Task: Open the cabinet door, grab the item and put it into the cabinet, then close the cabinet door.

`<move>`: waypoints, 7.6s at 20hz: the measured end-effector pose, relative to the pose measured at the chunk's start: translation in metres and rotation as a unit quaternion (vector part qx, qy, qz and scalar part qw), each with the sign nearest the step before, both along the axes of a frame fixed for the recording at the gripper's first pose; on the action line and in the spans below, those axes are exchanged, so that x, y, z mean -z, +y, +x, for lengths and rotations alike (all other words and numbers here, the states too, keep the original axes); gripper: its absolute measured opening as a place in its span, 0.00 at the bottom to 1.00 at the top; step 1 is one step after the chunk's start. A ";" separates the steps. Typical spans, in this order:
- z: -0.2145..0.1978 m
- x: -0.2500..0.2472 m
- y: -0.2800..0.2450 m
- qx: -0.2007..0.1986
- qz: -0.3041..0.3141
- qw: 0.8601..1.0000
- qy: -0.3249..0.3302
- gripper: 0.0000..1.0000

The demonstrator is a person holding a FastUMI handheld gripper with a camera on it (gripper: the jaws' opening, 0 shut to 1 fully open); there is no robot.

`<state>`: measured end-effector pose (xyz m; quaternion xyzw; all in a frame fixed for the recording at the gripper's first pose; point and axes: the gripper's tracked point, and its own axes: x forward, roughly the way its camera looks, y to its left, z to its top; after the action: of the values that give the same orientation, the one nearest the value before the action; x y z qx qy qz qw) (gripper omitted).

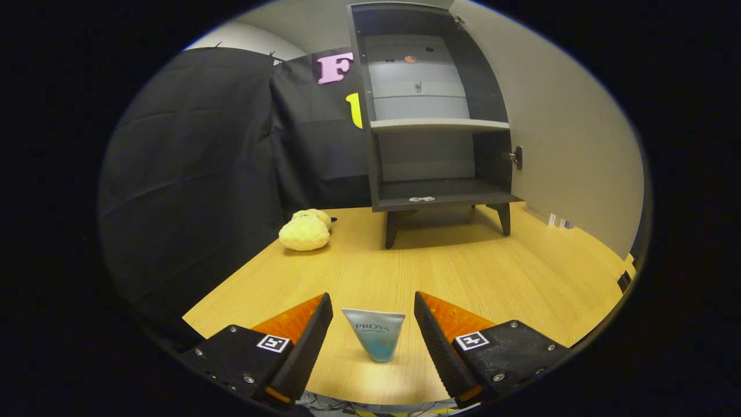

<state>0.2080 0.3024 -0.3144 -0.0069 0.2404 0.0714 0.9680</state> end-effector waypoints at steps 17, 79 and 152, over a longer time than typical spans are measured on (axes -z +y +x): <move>0.002 0.028 -0.004 -0.031 -0.029 0.997 0.067 0.51; 0.393 -0.251 -0.074 -0.053 -0.014 0.998 0.002 0.54; 0.000 -0.439 -0.425 0.270 -0.072 0.927 -0.249 0.95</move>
<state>0.2083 -0.1229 0.1244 -0.0289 -0.0114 -0.2143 0.9763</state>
